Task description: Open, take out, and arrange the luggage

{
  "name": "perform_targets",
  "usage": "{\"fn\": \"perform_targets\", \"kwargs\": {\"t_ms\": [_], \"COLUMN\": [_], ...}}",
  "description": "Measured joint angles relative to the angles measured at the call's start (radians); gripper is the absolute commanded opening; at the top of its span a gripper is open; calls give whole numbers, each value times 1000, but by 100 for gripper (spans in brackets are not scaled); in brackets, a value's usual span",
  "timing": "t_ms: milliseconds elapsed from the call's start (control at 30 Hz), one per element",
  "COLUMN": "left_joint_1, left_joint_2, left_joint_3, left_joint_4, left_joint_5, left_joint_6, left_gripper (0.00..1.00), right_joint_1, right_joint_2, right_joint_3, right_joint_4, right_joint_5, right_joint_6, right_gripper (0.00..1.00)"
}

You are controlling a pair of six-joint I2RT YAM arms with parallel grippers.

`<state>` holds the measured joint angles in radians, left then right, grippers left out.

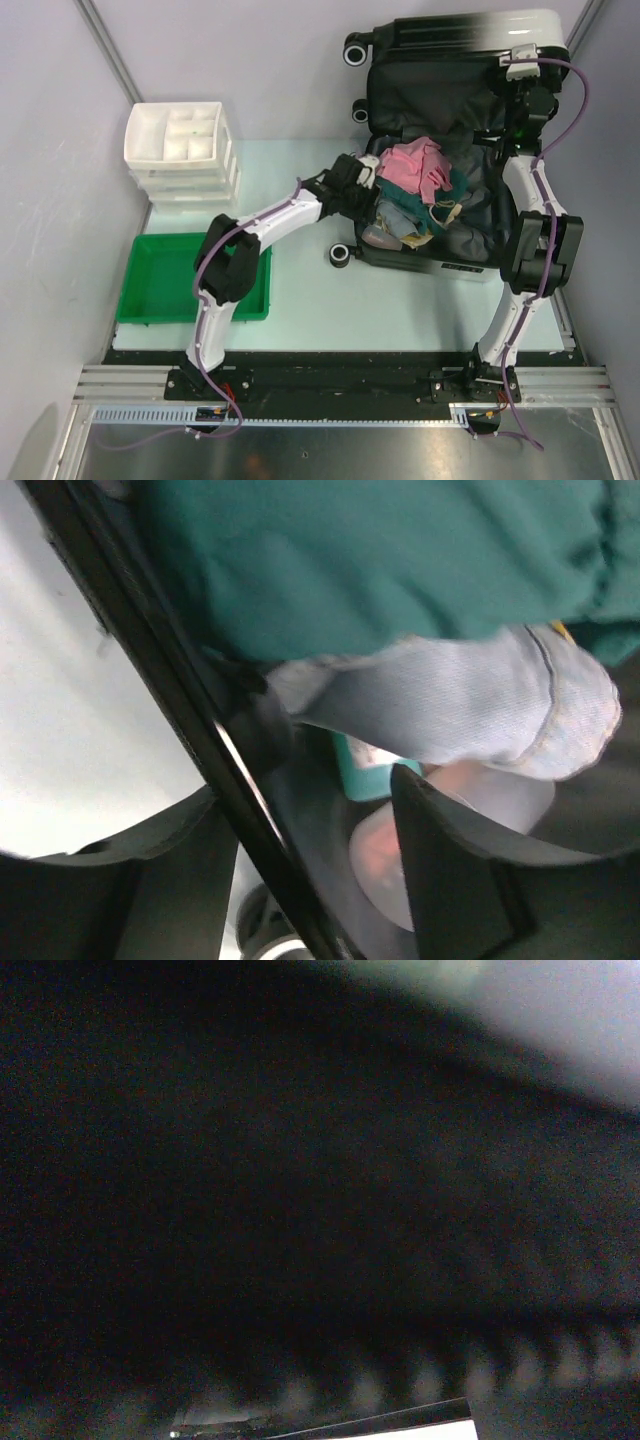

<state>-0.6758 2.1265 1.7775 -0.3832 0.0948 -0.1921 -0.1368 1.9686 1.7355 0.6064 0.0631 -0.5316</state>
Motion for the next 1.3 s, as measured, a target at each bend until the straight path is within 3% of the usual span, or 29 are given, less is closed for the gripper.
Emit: {"fn": "perform_targets", "kwargs": {"t_ms": [233,700,867,900,1000,1200,1300], "left_joint_1": [-113,-200,-235,-240,-256,-291,-266], "left_joint_2": [1,48,47,47,47,33,-14], "left_joint_3": [-13,60,51,52,62,72,69], "left_joint_4": [-24,-36,-22,-22,-30,-35,-34], "left_joint_5": [-19,-66,-65,-64,-22,19,61], "left_joint_6": [16,-10,-18,-18,-10,3,23], "left_gripper": [21,17,41,55,77,96,100], "right_joint_1": [-21,-146,-152,-151,-146,-135,-126], "right_joint_2": [70,182,184,184,176,82,24], "right_joint_3": [96,242,248,248,220,24,-43], "right_joint_4": [-15,-97,-103,-104,-108,-136,-163], "right_joint_5": [3,31,23,22,10,-63,-99], "right_joint_6": [-41,-99,-106,-106,-107,-113,-103], "right_gripper": [100,100,100,100,100,100,100]}}
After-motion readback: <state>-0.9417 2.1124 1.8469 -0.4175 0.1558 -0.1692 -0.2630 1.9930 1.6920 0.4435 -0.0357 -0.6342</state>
